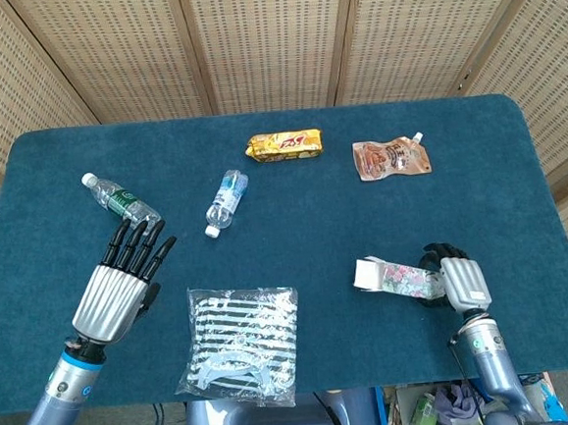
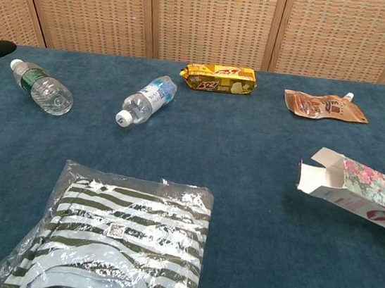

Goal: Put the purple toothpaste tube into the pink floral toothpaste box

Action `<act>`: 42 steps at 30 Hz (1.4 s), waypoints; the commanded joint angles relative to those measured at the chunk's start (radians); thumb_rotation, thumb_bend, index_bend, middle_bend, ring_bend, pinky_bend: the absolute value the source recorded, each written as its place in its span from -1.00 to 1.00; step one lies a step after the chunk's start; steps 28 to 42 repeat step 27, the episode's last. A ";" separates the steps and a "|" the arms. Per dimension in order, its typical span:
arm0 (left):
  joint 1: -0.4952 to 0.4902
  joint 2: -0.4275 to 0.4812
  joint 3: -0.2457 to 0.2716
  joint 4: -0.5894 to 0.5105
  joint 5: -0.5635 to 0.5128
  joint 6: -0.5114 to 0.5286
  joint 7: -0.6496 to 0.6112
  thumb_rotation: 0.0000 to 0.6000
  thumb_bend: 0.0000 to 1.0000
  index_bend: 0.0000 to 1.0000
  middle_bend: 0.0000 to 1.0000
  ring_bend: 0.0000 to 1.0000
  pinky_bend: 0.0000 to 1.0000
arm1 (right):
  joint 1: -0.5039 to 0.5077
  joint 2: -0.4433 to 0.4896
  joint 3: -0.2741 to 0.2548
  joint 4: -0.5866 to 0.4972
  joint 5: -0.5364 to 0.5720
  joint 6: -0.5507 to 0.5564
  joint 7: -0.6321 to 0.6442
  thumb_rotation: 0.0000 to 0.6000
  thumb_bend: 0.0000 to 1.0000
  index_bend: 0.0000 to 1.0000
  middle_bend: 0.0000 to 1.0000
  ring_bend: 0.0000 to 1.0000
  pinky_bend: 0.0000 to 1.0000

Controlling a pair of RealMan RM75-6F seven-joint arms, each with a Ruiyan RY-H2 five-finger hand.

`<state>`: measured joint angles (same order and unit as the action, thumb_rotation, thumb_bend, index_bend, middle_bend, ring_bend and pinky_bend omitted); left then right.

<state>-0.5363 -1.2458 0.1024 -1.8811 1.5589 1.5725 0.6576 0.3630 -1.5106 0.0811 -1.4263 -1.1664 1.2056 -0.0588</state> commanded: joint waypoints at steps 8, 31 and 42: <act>0.099 -0.018 0.014 0.065 0.012 0.013 -0.093 1.00 -0.24 -0.92 -1.00 -1.00 -1.00 | -0.010 0.018 -0.012 0.025 -0.060 -0.023 0.033 1.00 -0.82 -0.83 -1.00 -1.00 -1.00; 0.298 -0.041 0.065 0.201 0.002 0.043 -0.275 1.00 -0.24 -1.00 -1.00 -1.00 -1.00 | -0.174 0.110 -0.097 0.038 -0.377 0.385 -0.067 1.00 -0.82 -0.85 -1.00 -1.00 -1.00; 0.298 -0.041 0.065 0.201 0.002 0.043 -0.275 1.00 -0.24 -1.00 -1.00 -1.00 -1.00 | -0.174 0.110 -0.097 0.038 -0.377 0.385 -0.067 1.00 -0.82 -0.85 -1.00 -1.00 -1.00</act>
